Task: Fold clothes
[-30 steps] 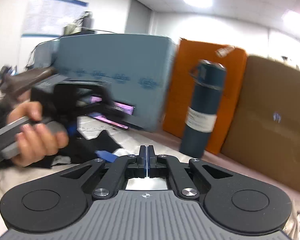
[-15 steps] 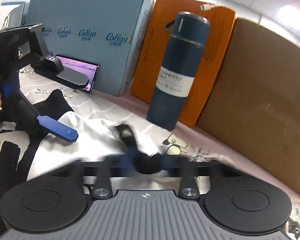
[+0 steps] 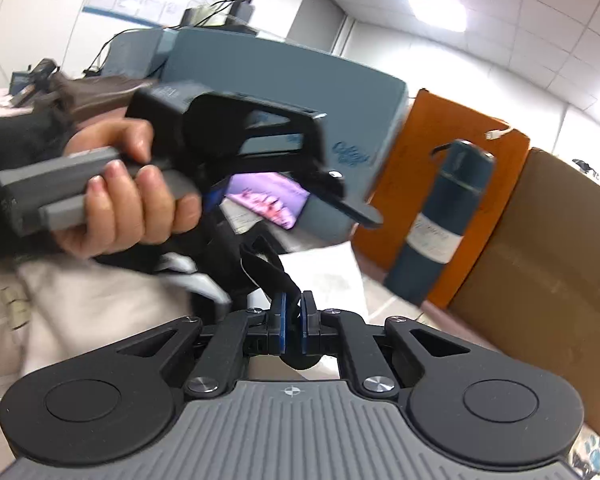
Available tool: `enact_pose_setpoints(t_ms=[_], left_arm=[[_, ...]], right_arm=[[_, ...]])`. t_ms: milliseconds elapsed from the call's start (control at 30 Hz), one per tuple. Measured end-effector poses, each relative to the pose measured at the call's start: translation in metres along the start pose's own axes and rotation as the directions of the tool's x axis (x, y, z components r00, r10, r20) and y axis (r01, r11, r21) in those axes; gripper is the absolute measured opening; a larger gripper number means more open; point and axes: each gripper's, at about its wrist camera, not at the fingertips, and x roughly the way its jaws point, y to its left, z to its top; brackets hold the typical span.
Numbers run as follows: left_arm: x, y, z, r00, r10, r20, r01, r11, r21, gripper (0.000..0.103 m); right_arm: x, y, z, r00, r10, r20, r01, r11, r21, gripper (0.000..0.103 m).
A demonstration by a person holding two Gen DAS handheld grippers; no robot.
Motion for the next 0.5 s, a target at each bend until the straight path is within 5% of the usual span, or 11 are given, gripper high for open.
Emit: enact_pose_setpoints(t_ms=[67,100,167,233,267,367,500], left_arm=[[-0.002,-0.003,-0.008,0.998,0.068,-0.004,-0.067,0.997,0.048,0.067],[-0.001,-0.005,-0.01,0.994,0.108,-0.006,-0.107,0.991,0.084,0.049],[0.0,-0.007,-0.014,0.983,0.182,-0.01,-0.178,0.972,0.151,0.029],[0.0,-0.009,-0.018,0.971,0.238,-0.011,-0.232,0.953,0.196,0.014],[0.0,-0.011,-0.02,0.966,0.259,-0.009,-0.251,0.943,0.216,0.004],[-0.011,-0.02,-0.027,0.965,0.261,0.002,-0.253,0.936,0.245,0.002],[-0.011,-0.026,-0.036,0.93,0.367,0.011,-0.35,0.879,0.324,0.003]], right_arm=[[-0.002,0.008,-0.002,1.0,0.021,-0.009,-0.021,1.0,0.018,0.006],[-0.002,0.013,-0.003,1.0,0.018,-0.019,-0.017,1.0,0.024,0.006],[-0.007,0.019,-0.005,0.999,-0.002,-0.04,0.004,0.999,0.051,0.011],[-0.025,0.019,-0.01,0.998,-0.05,-0.036,0.054,0.991,0.121,0.046],[-0.037,0.014,-0.013,0.996,-0.088,-0.031,0.092,0.982,0.162,0.052],[-0.074,-0.002,-0.026,0.975,-0.218,-0.037,0.22,0.933,0.286,0.062],[-0.118,-0.04,-0.057,0.901,-0.407,-0.149,0.428,0.78,0.457,0.065]])
